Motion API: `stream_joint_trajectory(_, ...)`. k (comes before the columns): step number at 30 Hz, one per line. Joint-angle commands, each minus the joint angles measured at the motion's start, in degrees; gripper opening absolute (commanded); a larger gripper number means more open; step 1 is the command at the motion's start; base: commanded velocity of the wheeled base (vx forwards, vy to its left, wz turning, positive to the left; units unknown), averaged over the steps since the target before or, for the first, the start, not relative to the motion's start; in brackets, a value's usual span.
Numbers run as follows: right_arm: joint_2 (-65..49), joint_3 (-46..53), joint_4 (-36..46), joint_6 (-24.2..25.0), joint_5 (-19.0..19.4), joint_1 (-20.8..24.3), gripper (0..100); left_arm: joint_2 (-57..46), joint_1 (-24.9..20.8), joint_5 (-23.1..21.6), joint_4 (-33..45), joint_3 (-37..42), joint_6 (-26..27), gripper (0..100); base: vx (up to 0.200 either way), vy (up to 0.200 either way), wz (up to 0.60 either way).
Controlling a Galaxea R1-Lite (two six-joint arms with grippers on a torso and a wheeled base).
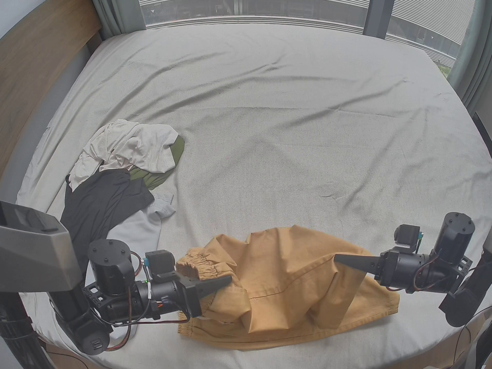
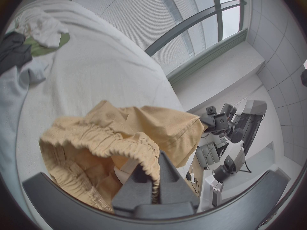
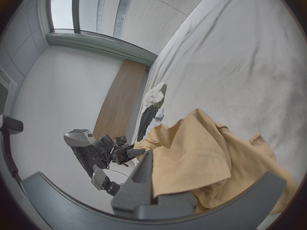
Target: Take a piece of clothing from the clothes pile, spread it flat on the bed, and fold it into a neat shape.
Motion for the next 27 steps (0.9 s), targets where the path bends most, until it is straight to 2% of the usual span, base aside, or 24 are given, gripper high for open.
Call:
stream_joint_trajectory(1,-7.1,0.0,0.1,-0.2,0.0,-1.5,0,-9.1,2.5,0.1,-0.1,-0.3,-2.1,0,0.0,0.0,0.0)
stream_joint_trajectory(5,-8.7,0.2,0.1,-0.2,0.1,-1.6,0,-12.7,3.6,-0.2,-0.1,-0.6,-4.7,0,0.0,0.0,0.0)
stream_joint_trajectory(13,-8.6,-0.4,0.0,-0.3,0.0,-2.0,0,-14.3,3.7,0.2,-0.1,-0.8,-5.3,0,0.0,0.0,0.0)
stream_joint_trajectory(27,-9.1,-2.6,0.0,0.0,4.9,-11.7,0,-13.2,8.5,-0.2,-0.2,-2.7,-5.5,0,0.0,0.0,0.0)
